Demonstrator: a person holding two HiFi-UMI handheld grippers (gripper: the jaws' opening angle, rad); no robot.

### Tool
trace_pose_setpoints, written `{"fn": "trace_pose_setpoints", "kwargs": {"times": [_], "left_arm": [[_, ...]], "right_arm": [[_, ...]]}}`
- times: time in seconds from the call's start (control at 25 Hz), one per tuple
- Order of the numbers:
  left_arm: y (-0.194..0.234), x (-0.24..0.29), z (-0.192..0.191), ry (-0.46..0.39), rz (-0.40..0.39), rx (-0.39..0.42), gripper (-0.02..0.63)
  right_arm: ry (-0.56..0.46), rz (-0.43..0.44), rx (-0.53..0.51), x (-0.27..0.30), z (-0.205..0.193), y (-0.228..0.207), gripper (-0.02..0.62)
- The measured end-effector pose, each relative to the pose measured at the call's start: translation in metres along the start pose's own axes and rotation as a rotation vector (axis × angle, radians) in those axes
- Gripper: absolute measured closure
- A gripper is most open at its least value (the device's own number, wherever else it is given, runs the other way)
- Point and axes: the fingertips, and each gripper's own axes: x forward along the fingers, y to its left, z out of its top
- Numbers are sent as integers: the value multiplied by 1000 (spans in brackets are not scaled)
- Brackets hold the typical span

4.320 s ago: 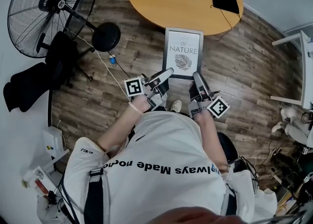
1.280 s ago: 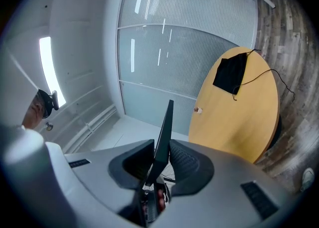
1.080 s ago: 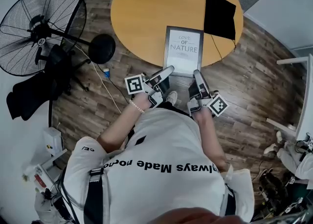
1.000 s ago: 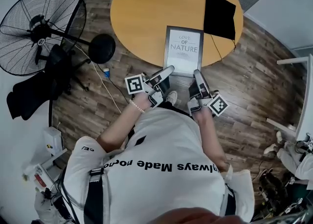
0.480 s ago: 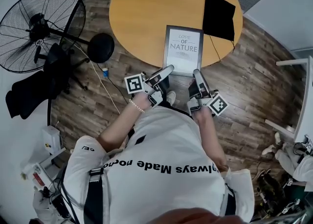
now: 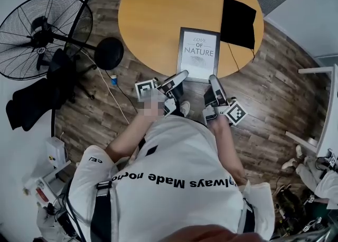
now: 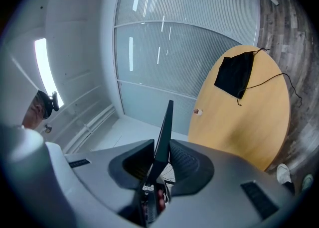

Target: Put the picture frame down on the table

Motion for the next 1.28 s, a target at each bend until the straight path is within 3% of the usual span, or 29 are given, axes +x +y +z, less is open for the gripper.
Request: {"fn": "trace_pose_setpoints", "kwargs": {"times": [0.28, 0.84, 1.04, 1.28], "left_arm": [[10, 16, 50, -11, 2, -7, 540], [7, 22, 86, 7, -12, 15, 540], [17, 29, 132, 15, -17, -3, 541], [19, 29, 154, 24, -16, -14, 540]], "right_arm": [[14, -5, -6, 52, 16, -6, 497], [0, 17, -31, 87, 22, 4, 497], [-1, -9, -25, 133, 27, -2, 497], [1, -20, -31, 155, 26, 0, 497]]}}
